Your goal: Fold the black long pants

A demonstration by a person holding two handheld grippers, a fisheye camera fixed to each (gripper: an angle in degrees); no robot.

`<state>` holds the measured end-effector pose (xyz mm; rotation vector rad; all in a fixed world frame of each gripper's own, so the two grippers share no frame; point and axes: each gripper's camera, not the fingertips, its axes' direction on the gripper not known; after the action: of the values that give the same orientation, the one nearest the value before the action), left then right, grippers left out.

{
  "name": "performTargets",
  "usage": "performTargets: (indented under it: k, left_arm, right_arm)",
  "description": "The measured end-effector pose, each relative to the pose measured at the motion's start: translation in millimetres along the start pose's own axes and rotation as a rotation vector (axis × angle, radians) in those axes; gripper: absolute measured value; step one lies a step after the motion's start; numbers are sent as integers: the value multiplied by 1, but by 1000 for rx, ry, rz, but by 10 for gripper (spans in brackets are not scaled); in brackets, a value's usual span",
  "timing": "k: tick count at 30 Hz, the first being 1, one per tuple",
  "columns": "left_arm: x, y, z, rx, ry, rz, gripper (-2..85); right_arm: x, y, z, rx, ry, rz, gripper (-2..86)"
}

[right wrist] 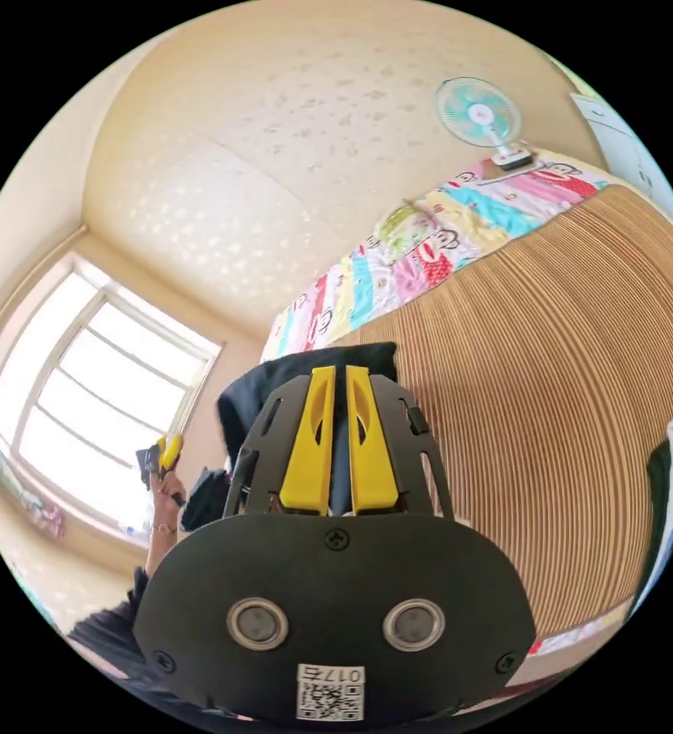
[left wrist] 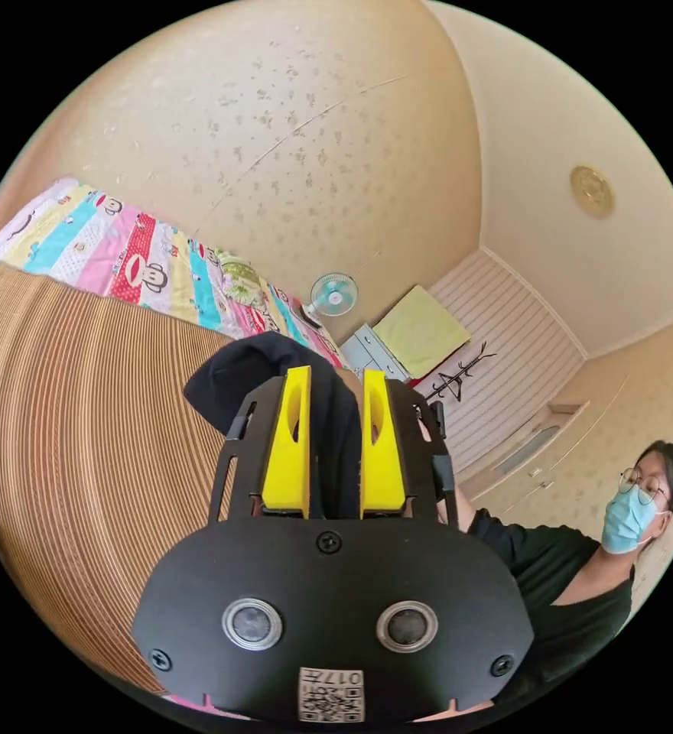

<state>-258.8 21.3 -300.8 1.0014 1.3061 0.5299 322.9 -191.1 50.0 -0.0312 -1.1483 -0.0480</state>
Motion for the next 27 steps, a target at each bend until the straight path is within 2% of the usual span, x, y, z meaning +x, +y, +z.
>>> performTargets:
  k: [3,5,8,12,15,18,19,22,25,27]
  left_arm:
    - [-23,97,56,-150,-51,-58,114]
    - [-29,177,96,-255,-47,-112,130]
    - [-20,259,123,-294,-59,-171,142]
    - [-4,332,174,-437,43,-268,138]
    - [14,367,188,-424,-45,-294,94]
    - [29,367,175,-357,95,-294,53]
    - [40,358,160,-316,170,-245,51]
    - [86,331,117,-284,366,-42,50]
    - [141,323,67,-223,581,187,44]
    - [155,327,33,-160,749,270,43]
  right_arm:
    - [11,75,23,-101,-110,-19,43]
    - [26,145,47,-225,-145,75,59]
    - [28,230,69,-315,-284,177,84]
    - [6,309,88,-313,-419,307,114]
    - [-23,338,118,-362,-519,332,134]
    - [-35,326,127,-397,-477,317,118]
    - [-39,314,122,-404,-515,286,86]
    - [-66,283,82,-363,-784,-1,42]
    - [-92,274,3,-161,-941,-250,29]
    - [-86,276,-49,-6,-1111,-315,25]
